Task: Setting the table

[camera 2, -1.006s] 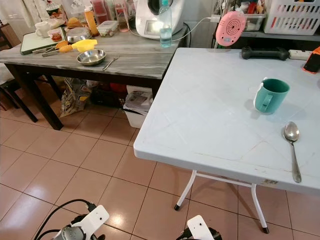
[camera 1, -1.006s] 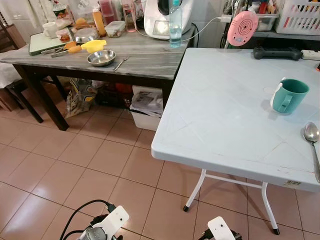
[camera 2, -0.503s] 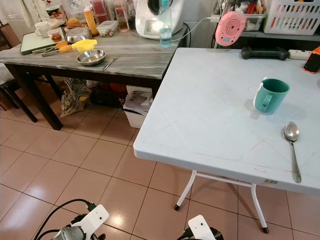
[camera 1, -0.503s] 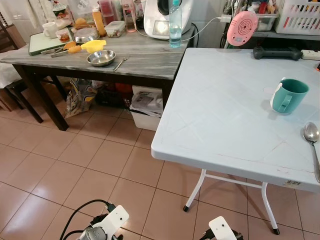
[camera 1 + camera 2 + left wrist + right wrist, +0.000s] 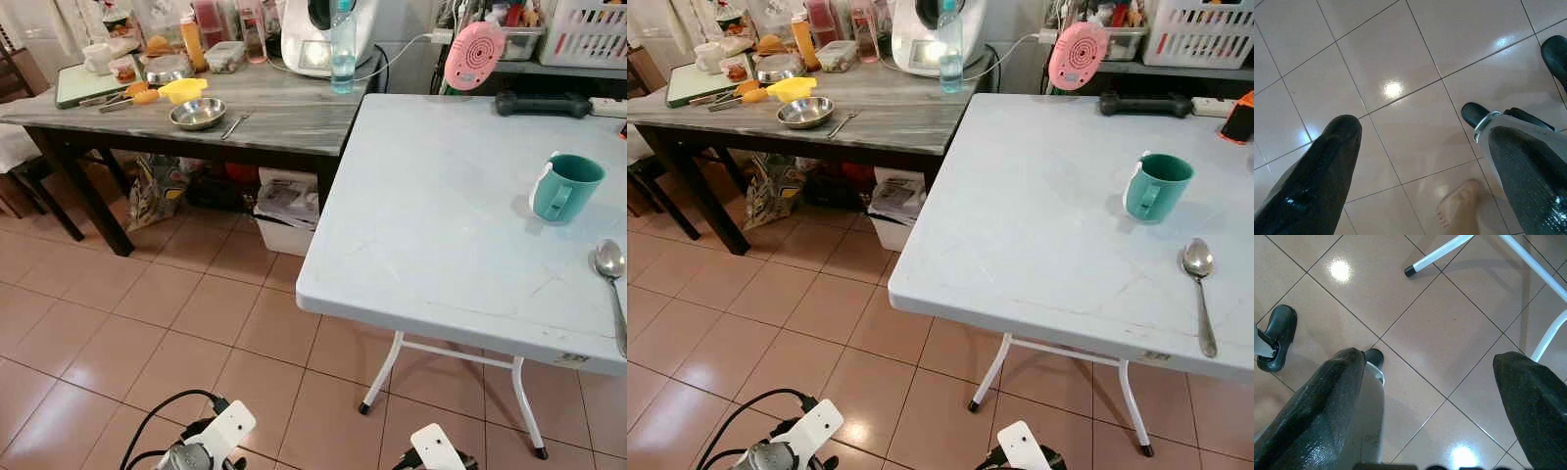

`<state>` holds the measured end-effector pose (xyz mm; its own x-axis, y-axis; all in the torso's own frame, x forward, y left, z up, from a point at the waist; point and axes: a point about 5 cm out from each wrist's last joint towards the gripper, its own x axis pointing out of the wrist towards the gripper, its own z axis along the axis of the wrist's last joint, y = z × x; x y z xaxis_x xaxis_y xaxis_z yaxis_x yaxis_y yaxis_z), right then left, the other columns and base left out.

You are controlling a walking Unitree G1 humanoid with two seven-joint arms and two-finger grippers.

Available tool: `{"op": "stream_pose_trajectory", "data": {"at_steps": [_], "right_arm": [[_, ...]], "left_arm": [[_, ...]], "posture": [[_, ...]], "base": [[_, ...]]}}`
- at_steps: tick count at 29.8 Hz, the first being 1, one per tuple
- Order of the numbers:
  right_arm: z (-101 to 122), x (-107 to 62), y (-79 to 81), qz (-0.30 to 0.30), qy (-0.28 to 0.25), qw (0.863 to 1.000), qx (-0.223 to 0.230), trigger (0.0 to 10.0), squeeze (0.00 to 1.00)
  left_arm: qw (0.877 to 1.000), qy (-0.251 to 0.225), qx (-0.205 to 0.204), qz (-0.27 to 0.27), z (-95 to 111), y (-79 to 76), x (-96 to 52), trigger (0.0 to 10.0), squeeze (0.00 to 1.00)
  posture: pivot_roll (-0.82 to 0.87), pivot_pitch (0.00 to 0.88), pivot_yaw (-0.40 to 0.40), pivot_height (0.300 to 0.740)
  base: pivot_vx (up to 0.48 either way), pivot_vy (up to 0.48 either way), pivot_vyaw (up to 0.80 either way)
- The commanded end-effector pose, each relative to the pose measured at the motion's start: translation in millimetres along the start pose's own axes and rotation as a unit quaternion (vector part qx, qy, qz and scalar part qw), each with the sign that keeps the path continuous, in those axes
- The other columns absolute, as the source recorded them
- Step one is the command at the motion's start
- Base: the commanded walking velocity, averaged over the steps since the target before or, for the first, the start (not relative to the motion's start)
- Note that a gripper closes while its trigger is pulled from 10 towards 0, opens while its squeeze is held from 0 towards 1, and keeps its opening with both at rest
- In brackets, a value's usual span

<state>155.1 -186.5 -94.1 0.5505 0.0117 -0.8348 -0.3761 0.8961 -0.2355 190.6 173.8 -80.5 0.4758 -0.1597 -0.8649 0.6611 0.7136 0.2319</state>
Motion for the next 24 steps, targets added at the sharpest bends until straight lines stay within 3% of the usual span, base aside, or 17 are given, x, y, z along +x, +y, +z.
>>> {"op": "stream_pose_trajectory", "data": {"at_steps": [1, 8, 16, 24], "right_arm": [[-1, 0.0, 1.5, 0.002, 0.003, 1.0, 0.006, 10.0, 0.0], [-3, -0.7, 3.2, -0.002, 0.003, 1.0, 0.019, 10.0, 0.0], [14, -0.6, -3.4, -0.021, -0.063, 0.995, 0.07, 10.0, 0.0], [28, -3.1, -9.8, -0.029, -0.124, 0.986, 0.104, 10.0, 0.0]], "left_arm": [[1.0, 0.0, -0.002, -0.001, 0, 2.4, -0.5, 10.0, 0.0], [1.0, 0.003, -0.004, 0.005, -2, 3.1, -0.8, 10.0, 0.0], [0.993, -0.025, -0.098, 0.058, -5, 5.4, -2.5, 10.0, 0.0], [0.985, -0.048, -0.144, 0.085, -4, 5.1, -3.3, 10.0, 0.0]], "posture": [[-0.08, 0.0, 0.07, 0.74], [-0.08, 0.0, 0.072, 0.74], [-0.07, 0.0, 0.058, 0.74], [-0.06, 0.0, 0.047, 0.74]], "base": [[0.0, 0.0, 0.0], [0.0, 0.0, 0.0], [0.0, 0.0, 0.0], [0.0, 0.0, 0.0]]}}
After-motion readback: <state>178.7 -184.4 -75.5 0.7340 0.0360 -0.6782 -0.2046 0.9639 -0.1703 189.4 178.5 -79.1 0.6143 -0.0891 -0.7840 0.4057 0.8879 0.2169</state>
